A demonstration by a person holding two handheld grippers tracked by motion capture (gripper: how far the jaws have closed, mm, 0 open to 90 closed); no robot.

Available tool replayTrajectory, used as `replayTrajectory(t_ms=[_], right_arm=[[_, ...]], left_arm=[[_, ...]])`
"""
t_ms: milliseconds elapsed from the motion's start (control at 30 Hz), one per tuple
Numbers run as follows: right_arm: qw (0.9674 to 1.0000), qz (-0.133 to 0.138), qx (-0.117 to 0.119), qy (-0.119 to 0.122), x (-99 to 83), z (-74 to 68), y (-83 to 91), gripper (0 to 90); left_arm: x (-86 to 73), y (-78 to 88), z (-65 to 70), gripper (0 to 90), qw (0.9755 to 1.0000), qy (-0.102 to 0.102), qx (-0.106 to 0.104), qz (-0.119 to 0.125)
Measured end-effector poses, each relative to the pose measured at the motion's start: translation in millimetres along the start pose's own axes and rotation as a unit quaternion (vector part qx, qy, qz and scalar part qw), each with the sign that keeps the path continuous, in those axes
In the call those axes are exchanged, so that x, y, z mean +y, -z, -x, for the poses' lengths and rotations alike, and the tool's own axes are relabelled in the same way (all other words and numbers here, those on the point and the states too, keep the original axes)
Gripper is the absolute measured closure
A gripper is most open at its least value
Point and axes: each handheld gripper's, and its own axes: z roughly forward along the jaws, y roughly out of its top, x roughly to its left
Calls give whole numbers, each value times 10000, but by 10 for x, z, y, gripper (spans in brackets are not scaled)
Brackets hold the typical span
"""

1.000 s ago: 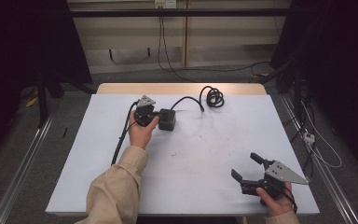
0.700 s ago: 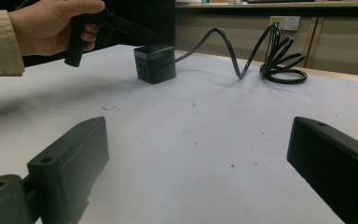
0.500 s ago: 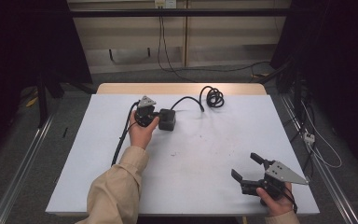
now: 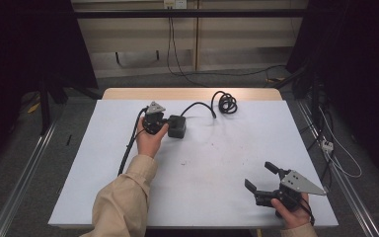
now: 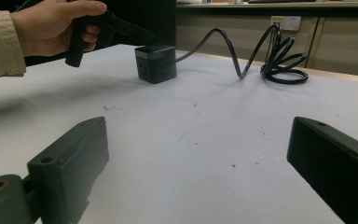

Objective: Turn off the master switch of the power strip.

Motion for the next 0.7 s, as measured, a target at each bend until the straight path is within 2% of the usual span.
replayTrajectory(t_ms=[367,500,567,700], right_arm=[[10000,0,7,-9,-1,-2,0,49],[10000,0,7,-7,-1,-3,-1,49],[10000,-3,9,-20,-3,-4,0,49],[10000,3,16,-5,-3,-9,-1,49]], left_arm=[[-17,-9,-8,900,10000,30,69,-40],[-20,-9,-12,900,10000,-17,55,-48],[-16,-3,-17,900,9998,-113,101,-86],[-23,-3,-27,900,9999,-101,87,-71]])
